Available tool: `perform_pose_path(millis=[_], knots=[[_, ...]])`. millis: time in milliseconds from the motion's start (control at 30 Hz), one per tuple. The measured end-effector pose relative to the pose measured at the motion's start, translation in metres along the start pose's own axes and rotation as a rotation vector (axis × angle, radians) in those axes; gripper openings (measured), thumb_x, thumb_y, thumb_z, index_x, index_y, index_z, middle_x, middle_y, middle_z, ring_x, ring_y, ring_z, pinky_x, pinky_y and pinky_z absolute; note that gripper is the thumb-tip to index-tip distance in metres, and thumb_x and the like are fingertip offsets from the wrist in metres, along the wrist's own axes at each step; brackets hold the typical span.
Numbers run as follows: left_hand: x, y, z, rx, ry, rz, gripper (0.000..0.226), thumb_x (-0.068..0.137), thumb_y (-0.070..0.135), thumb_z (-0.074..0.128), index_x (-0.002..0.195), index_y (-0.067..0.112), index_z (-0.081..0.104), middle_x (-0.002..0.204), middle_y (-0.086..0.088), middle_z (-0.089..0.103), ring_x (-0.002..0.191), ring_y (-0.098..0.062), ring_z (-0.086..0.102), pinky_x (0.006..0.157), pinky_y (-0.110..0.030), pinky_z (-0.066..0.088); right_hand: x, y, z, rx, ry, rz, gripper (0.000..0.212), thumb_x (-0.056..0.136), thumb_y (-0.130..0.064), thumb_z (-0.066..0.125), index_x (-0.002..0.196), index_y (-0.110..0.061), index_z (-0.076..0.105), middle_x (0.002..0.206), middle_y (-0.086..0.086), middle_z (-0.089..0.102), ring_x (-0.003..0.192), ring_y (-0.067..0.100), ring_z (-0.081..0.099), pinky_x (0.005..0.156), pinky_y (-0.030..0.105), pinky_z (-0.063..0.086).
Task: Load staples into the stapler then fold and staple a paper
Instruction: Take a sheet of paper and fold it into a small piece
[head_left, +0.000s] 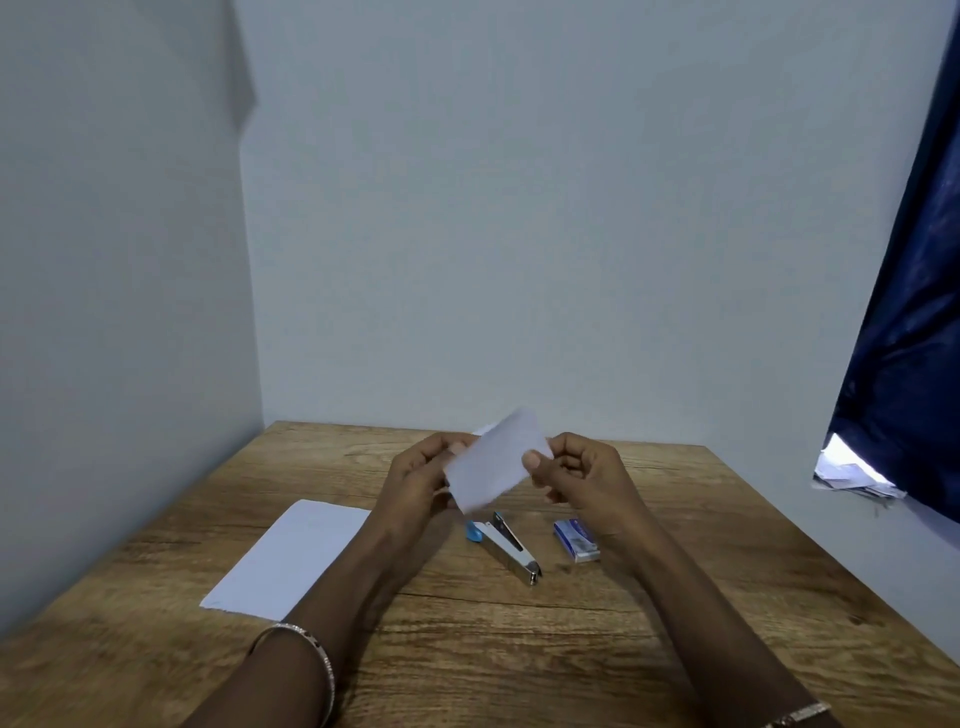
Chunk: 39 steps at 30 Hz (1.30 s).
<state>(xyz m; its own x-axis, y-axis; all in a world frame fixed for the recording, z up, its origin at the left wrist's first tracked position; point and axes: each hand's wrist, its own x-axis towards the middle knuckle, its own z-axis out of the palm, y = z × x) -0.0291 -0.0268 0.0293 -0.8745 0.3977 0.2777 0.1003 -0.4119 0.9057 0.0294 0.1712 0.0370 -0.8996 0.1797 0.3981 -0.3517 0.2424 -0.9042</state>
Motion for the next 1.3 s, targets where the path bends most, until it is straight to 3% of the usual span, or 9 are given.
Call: perform_pose_path(millis=[167,267,367,467,567,733,833,1100,1300], knots=[[0.002,0.0,0.003,-0.153,-0.054,-0.108,0.065,0.076,0.061,0.075,0.115,0.008,0.074,0.106,-0.012,0.078,0.097,-0.027,0.076,0.075,-0.034,0.064,0.002,0.003,-0.003,0.093,0.184,-0.02,0.031,0.077,-0.05,0.079,0.066,-0.022,0.07,0.067,0.005,0.072,0.064,0.009,0.065,0.063,0.023,0.055],[-0.002,-0.004,0.007,-0.148,-0.13,-0.114,0.058,0.073,0.039,0.088,0.117,0.005,0.073,0.118,-0.019,0.075,0.106,-0.03,0.074,0.084,-0.035,0.064,0.001,0.0,0.0,0.105,0.166,-0.046,0.033,0.077,-0.048,0.079,0.067,-0.018,0.068,0.067,0.006,0.071,0.064,0.009,0.066,0.063,0.02,0.055],[-0.002,-0.009,0.007,-0.097,-0.086,-0.086,0.043,0.081,0.02,0.079,0.117,-0.001,0.071,0.117,-0.023,0.075,0.104,-0.03,0.076,0.083,-0.031,0.064,-0.002,-0.002,0.004,0.057,0.057,-0.048,0.029,0.079,-0.046,0.078,0.081,-0.018,0.077,0.077,-0.001,0.077,0.073,0.008,0.069,0.069,0.021,0.057],[-0.001,-0.009,0.005,-0.058,-0.033,-0.052,0.035,0.081,0.022,0.078,0.106,-0.003,0.076,0.104,-0.022,0.079,0.093,-0.025,0.079,0.075,-0.025,0.063,-0.004,-0.003,0.006,0.061,-0.045,-0.035,0.022,0.08,-0.033,0.082,0.101,-0.025,0.082,0.099,-0.001,0.082,0.094,0.01,0.075,0.079,0.022,0.059],[0.0,-0.008,0.004,-0.011,0.016,-0.029,0.028,0.08,0.025,0.079,0.093,0.0,0.081,0.095,-0.023,0.08,0.086,-0.023,0.08,0.069,-0.022,0.062,-0.003,-0.002,0.007,0.047,-0.023,-0.054,0.017,0.08,-0.022,0.084,0.097,-0.024,0.083,0.101,-0.002,0.082,0.1,0.013,0.076,0.081,0.022,0.058],[0.0,-0.009,0.003,-0.008,0.009,-0.054,0.031,0.085,0.022,0.077,0.103,-0.003,0.077,0.099,-0.022,0.079,0.091,-0.022,0.079,0.072,-0.022,0.063,-0.005,-0.004,0.007,0.051,0.04,-0.054,0.026,0.07,-0.045,0.084,0.086,-0.024,0.085,0.088,0.002,0.082,0.088,0.013,0.077,0.077,0.021,0.06],[0.0,-0.009,0.003,-0.027,-0.026,-0.077,0.031,0.086,0.019,0.075,0.105,-0.005,0.075,0.099,-0.023,0.079,0.088,-0.021,0.079,0.073,-0.023,0.063,-0.003,-0.003,0.005,0.106,0.067,-0.036,0.026,0.075,-0.039,0.084,0.088,-0.017,0.083,0.09,0.006,0.082,0.088,0.016,0.077,0.078,0.023,0.06],[-0.002,-0.009,0.006,-0.02,-0.067,-0.075,0.038,0.08,0.017,0.081,0.113,0.002,0.074,0.107,-0.017,0.079,0.093,-0.026,0.078,0.072,-0.027,0.063,-0.004,-0.004,0.004,0.203,0.138,0.0,0.038,0.067,-0.035,0.089,0.094,-0.009,0.082,0.096,0.013,0.082,0.094,0.034,0.078,0.091,0.051,0.061],[0.002,-0.007,-0.003,-0.125,-0.002,-0.071,0.036,0.081,0.03,0.084,0.109,0.009,0.079,0.112,-0.022,0.077,0.1,-0.038,0.076,0.078,-0.041,0.063,-0.003,0.001,0.01,0.1,0.156,-0.005,0.02,0.072,-0.021,0.09,0.086,-0.01,0.081,0.085,0.01,0.082,0.083,0.028,0.079,0.076,0.043,0.064]])
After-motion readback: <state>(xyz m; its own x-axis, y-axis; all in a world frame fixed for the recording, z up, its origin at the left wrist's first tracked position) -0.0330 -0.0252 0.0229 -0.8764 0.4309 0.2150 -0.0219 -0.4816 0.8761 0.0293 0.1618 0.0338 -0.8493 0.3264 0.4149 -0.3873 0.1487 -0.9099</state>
